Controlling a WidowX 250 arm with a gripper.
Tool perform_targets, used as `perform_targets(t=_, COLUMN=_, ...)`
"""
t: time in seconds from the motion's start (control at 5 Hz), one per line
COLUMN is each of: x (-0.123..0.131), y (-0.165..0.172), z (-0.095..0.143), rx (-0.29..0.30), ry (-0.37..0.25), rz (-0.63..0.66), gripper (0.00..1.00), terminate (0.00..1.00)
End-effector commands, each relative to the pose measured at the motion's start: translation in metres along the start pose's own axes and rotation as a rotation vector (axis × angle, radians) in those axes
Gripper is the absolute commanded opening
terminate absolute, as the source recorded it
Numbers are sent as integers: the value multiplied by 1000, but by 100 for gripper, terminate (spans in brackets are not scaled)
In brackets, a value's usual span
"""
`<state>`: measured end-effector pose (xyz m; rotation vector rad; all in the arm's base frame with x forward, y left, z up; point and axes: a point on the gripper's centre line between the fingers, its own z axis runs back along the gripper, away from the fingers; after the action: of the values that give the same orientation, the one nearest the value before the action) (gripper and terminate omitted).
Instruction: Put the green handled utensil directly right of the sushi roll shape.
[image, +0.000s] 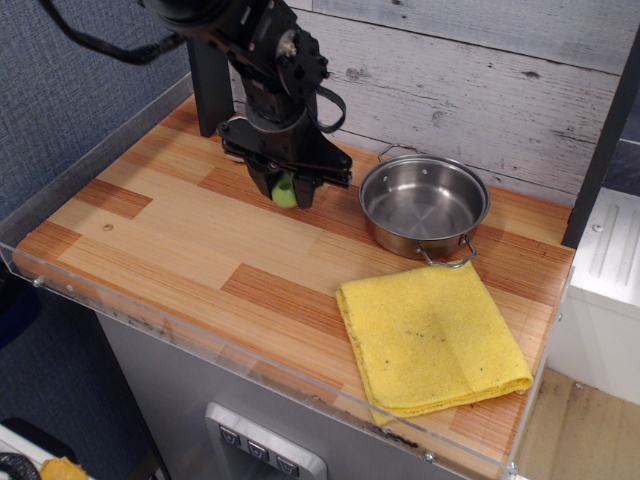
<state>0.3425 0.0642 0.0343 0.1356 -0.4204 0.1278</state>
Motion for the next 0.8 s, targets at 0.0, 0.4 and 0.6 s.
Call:
perform_targets(t=0.0, x=6, y=-4, z=-13, rx=-29, ry=32, rz=19, gripper=0, terminate=0)
perform_targets(t=0.4, x=7, y=-9, z=-16, rx=-14, ry=104, rz=35, gripper=100, terminate=0)
perform_targets(t=0.6, x=3, y=-8, z=-14, rx=-4, ry=114, rz=38, gripper=100, terminate=0)
